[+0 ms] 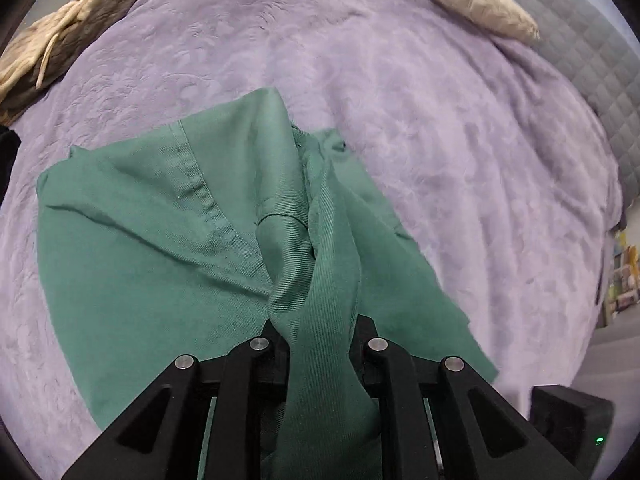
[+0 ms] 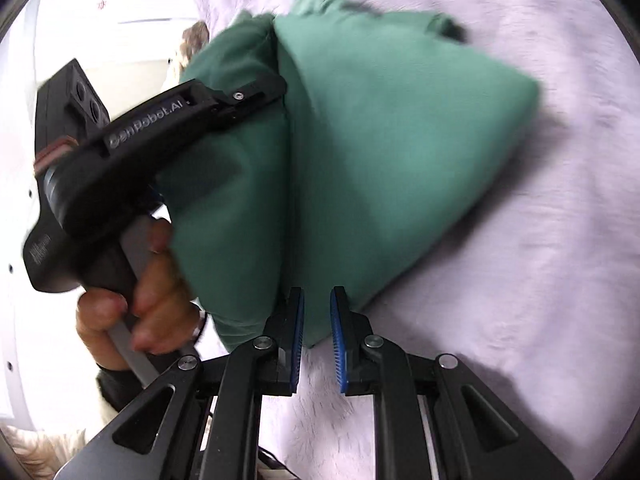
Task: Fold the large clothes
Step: 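Fold the lifted jacket over with the left tool while the right tool grasps its edge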
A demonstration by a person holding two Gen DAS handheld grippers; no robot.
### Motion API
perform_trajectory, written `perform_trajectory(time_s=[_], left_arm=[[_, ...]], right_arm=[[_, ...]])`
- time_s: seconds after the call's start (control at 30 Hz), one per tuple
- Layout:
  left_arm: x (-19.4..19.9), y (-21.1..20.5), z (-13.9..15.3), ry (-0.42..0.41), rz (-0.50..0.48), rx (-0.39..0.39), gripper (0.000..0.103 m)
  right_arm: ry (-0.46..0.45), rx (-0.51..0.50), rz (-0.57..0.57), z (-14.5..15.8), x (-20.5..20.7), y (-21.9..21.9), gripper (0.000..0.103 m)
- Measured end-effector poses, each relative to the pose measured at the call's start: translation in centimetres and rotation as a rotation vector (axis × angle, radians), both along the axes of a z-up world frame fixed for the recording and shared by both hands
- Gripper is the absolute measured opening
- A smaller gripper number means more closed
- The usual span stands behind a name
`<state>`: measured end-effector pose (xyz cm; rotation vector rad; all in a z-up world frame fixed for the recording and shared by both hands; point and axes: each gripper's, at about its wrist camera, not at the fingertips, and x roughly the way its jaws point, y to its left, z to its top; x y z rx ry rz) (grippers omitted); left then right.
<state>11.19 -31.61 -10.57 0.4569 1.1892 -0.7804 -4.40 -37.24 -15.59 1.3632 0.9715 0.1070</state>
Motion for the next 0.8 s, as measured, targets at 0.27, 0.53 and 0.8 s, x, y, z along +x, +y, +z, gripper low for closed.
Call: perform_trajectory(time_s=[0.27, 0.53, 0.8], left_arm=[[-3.1, -2.1, 3.0, 0.020, -0.081, -0.161, 0.072], [1.4, 8.7, 8.5, -0.144, 0.215, -0.273, 0.098], [5.9, 18.8, 3.1, -0.151, 0.476, -0.049, 0.098]], right_arm=[[0.012, -0.038, -0.043, 1.1, -3.2, -2.4, 0.031], [-0.073, -0.175, -0.076, 6.0, -3.3, -4.3, 0.081], [0.022, -0.392, 0.015, 6.9, 4.4, -2.9, 0.006]])
